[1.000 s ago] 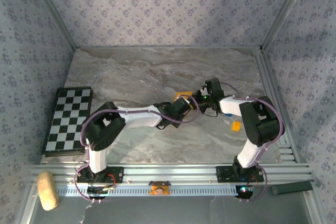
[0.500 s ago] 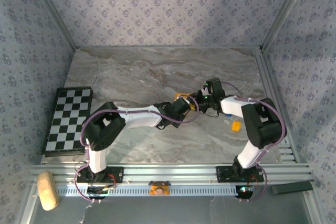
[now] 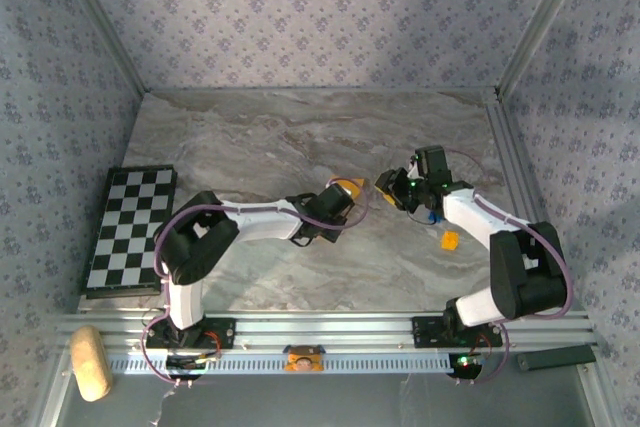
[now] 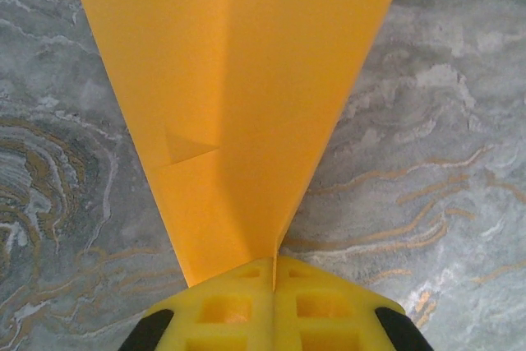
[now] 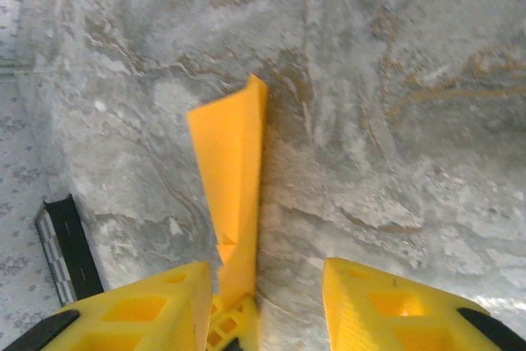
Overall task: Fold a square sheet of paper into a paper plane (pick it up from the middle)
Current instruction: Fold the wing for the fifth time at the center of the table.
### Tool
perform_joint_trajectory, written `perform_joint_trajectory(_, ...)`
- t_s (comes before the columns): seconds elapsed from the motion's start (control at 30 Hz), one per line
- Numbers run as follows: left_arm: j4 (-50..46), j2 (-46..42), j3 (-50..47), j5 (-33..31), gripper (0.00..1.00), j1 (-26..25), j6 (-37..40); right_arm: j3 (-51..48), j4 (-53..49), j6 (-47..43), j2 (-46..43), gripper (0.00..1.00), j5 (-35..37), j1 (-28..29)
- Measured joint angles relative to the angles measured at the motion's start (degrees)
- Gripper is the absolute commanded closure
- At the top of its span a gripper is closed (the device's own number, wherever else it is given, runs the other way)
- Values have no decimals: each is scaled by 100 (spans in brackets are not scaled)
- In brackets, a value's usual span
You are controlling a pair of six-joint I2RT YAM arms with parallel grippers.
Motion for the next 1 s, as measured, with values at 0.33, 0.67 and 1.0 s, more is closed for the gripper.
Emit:
perform_joint_trajectory(0.33,691,-140,-407,1012,99,452,-597,-120,37,-116,-9,65,201,138)
perform_joint_trajectory(0.67,1659,-138,-909,2916,97,1213,-1045,-142,264,-555,-46,70,411,553)
perform_joint_trajectory(1.0,2267,74,-1134,4277,98,1696,-1279,-140,632,-817,437,86,-256,894)
